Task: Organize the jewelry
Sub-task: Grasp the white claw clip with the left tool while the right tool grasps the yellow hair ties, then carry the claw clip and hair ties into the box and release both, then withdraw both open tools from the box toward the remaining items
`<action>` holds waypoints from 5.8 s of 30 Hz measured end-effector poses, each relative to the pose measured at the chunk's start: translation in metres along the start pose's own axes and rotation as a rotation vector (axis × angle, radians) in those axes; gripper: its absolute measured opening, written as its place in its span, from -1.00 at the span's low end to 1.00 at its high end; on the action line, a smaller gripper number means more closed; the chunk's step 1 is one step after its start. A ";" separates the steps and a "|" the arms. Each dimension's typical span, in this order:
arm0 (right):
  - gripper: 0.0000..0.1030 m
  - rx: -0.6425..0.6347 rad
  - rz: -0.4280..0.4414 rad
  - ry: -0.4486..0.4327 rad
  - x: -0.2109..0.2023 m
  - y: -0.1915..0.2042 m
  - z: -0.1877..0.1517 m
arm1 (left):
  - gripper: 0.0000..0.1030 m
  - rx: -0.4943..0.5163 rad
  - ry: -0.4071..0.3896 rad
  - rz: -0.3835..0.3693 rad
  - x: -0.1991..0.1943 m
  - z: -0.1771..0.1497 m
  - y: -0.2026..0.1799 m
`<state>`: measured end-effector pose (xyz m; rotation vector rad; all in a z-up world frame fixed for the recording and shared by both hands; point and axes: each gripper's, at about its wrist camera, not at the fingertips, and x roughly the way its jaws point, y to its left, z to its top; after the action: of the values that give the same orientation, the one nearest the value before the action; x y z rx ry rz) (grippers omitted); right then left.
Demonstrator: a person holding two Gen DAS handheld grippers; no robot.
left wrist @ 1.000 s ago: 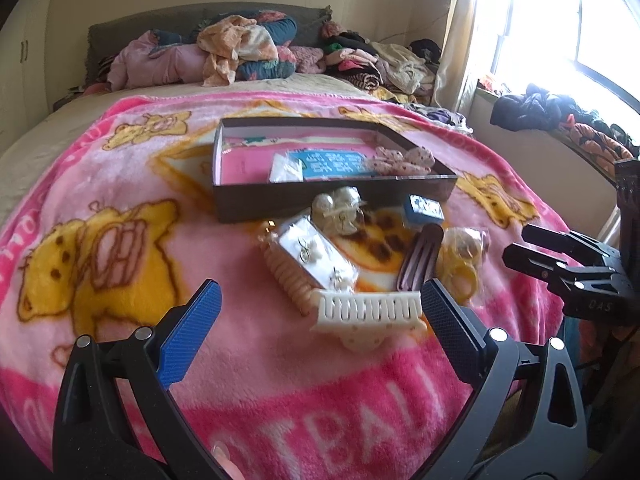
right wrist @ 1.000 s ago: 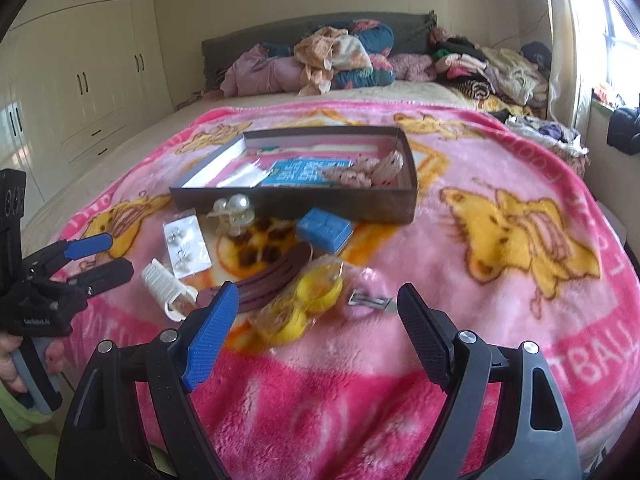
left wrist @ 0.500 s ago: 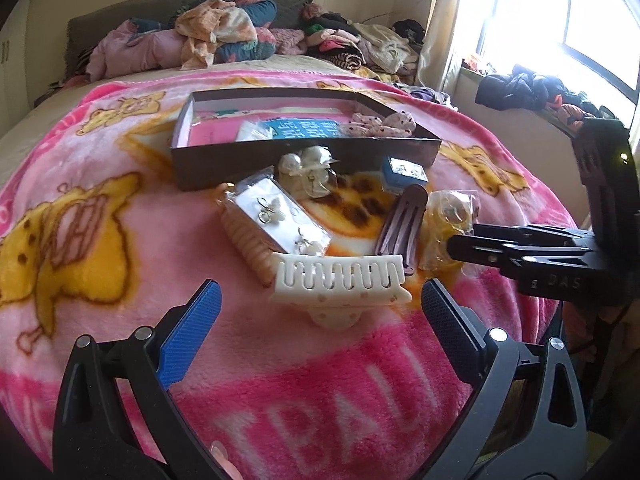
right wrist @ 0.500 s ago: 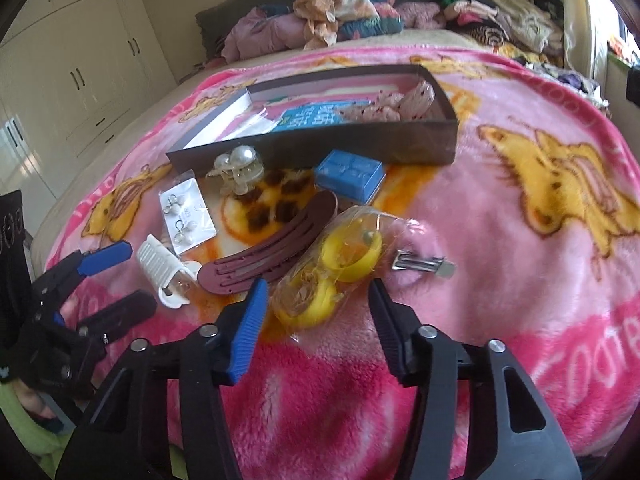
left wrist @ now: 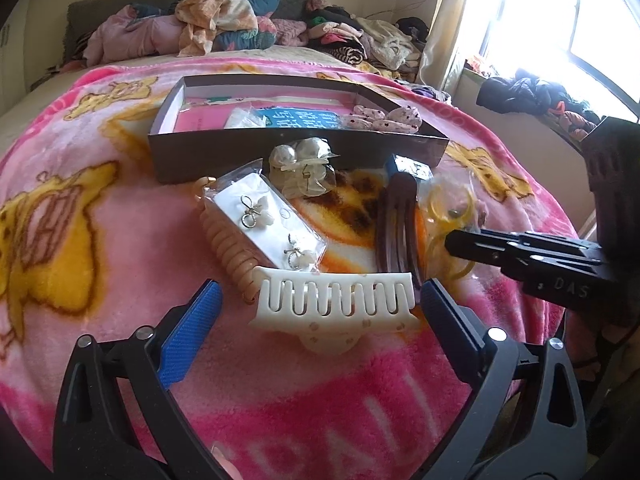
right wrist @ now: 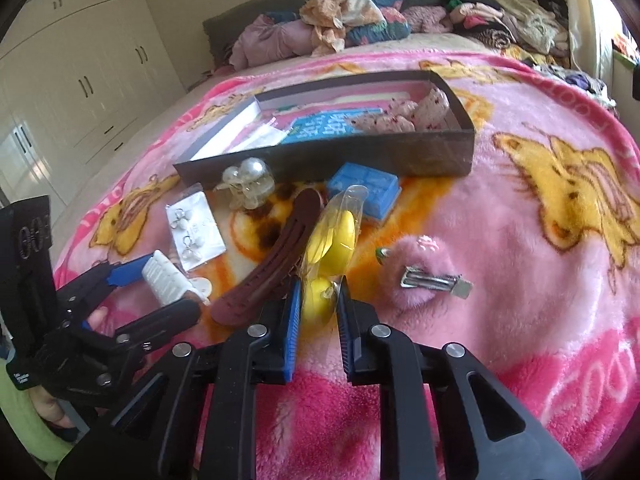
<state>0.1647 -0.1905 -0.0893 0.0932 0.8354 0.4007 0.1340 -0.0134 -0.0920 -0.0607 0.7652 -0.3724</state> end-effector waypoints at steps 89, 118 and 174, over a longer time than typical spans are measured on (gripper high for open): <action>-0.68 -0.072 -0.145 -0.168 0.021 -0.079 0.128 | 0.31 0.009 0.019 0.050 0.098 0.144 -0.011; -0.47 -0.041 -0.129 -0.107 0.038 -0.088 0.109 | 0.32 0.007 0.095 0.055 0.120 0.133 -0.009; 0.27 -0.034 -0.165 -0.261 -0.072 -0.039 0.062 | 0.78 -0.122 -0.122 0.108 -0.028 0.092 0.034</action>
<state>0.1792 -0.2488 -0.0063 0.0429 0.5735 0.2409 0.1892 0.0208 -0.0128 -0.1551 0.6669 -0.2171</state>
